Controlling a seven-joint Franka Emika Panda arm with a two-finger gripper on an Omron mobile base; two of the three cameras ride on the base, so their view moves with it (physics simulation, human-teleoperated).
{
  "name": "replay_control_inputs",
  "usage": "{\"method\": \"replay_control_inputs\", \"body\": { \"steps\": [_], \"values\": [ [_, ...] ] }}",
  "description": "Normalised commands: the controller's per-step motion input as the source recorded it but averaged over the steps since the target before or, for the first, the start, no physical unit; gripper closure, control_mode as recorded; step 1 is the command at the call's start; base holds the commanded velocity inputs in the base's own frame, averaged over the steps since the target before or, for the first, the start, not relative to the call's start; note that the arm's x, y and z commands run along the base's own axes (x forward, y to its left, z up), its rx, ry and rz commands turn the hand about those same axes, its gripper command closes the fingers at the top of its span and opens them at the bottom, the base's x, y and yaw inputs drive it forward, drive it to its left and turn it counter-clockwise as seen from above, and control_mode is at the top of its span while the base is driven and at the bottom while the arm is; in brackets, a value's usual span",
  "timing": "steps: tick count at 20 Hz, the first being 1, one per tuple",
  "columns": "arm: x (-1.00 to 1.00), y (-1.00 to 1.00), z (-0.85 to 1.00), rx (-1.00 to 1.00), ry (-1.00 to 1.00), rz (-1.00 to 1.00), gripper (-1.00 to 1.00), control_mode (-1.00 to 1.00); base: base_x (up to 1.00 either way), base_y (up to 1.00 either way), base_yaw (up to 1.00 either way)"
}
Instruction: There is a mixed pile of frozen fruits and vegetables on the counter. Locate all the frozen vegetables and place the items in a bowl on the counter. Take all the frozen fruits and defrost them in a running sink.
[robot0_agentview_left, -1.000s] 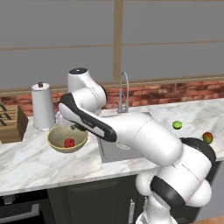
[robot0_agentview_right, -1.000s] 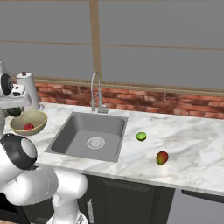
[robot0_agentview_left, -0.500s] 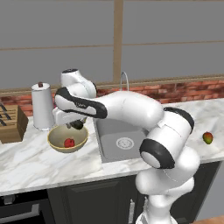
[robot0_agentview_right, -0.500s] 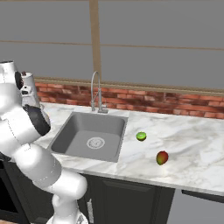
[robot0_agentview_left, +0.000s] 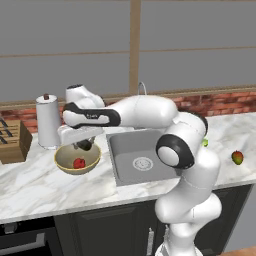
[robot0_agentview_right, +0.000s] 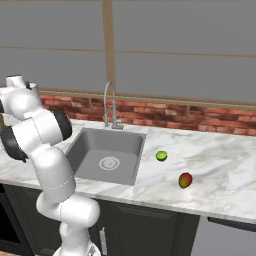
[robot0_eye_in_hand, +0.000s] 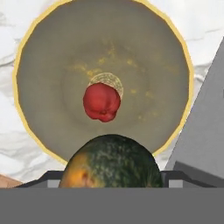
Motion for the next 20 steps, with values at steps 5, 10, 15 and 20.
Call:
{"method": "replay_control_inputs", "body": {
  "steps": [5, 10, 15, 20],
  "values": [
    [0.03, 0.11, -0.25, -0.03, 0.03, 0.0, 1.0, -1.0, 0.0, 0.0, 0.0],
    [-0.02, 0.0, -0.45, 0.0, 0.01, -0.04, 1.0, -1.0, 0.0, 0.0, 0.0],
    [0.0, 0.0, -0.27, -0.03, 0.0, -0.02, 1.0, -1.0, 0.0, 0.0, 0.0],
    [0.0, 0.0, -0.2, -0.03, -0.01, 0.0, 1.0, -1.0, 0.0, 0.0, 0.0]
  ]
}}
